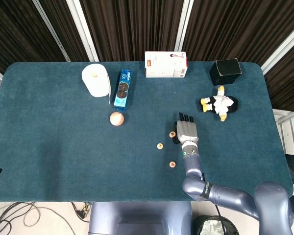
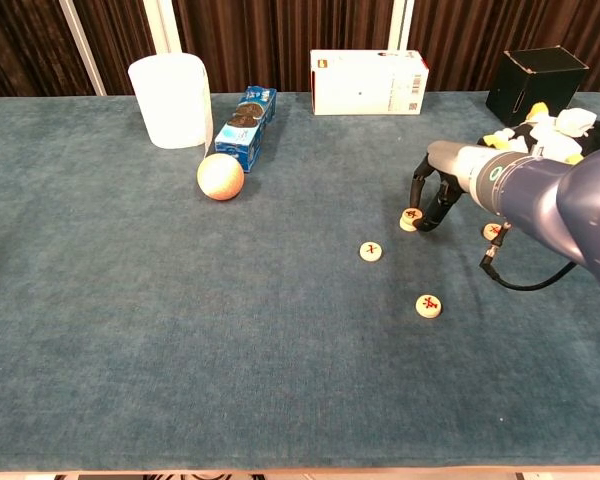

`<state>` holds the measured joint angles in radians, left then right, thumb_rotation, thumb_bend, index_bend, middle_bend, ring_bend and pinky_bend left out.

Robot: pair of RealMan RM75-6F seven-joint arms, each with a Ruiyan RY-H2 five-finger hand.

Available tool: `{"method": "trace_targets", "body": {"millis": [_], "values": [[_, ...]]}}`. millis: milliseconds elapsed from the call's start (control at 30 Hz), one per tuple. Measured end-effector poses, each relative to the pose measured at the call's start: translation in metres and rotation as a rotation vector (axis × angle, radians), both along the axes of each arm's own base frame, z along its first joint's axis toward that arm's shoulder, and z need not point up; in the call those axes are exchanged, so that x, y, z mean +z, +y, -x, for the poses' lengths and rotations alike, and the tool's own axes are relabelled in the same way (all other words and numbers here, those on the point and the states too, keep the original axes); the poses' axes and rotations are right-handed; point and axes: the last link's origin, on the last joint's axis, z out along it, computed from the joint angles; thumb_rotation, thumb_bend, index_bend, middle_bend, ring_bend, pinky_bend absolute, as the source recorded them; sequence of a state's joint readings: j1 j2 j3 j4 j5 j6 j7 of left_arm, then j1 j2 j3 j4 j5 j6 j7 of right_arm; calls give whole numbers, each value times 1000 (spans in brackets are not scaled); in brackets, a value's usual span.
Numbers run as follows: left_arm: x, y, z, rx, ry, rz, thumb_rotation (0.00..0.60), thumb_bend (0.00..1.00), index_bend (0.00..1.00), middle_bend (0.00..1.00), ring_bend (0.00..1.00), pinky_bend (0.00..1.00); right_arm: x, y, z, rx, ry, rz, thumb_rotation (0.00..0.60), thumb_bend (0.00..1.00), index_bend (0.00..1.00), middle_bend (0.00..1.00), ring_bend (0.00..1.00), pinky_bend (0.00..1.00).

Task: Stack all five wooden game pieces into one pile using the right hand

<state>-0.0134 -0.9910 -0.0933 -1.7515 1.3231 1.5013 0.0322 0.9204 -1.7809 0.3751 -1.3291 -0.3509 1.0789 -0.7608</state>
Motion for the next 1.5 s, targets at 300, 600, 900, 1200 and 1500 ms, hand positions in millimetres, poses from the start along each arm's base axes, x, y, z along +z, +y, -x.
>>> {"method": "trace_targets", "body": {"millis": [300,600,900,1200,1500], "values": [[0,0,0,1,0,0,600,109,28,0,0,0,0,0,1,-3,3,-4,600,407,458,0,0,0],[0,0,0,-1,-1,-1,600,108,28,0,0,0,1,0,-1,-1,3,-3,600,407,451,0,0,0],[2,0,0,3,-4,-8,600,109,28,0,0,0,3,2,-8,15,-8,-6,600,407,443,0,0,0],[2,0,1,9,-8,-10,600,109,26,0,0,0,8,12,-23,58,-36,-24,600,406,411,0,0,0],[3,-1,1,13,-14,-14,600,109,25,0,0,0,-4,40,-39,164,-53,-87,600,406,383,0,0,0]]}}
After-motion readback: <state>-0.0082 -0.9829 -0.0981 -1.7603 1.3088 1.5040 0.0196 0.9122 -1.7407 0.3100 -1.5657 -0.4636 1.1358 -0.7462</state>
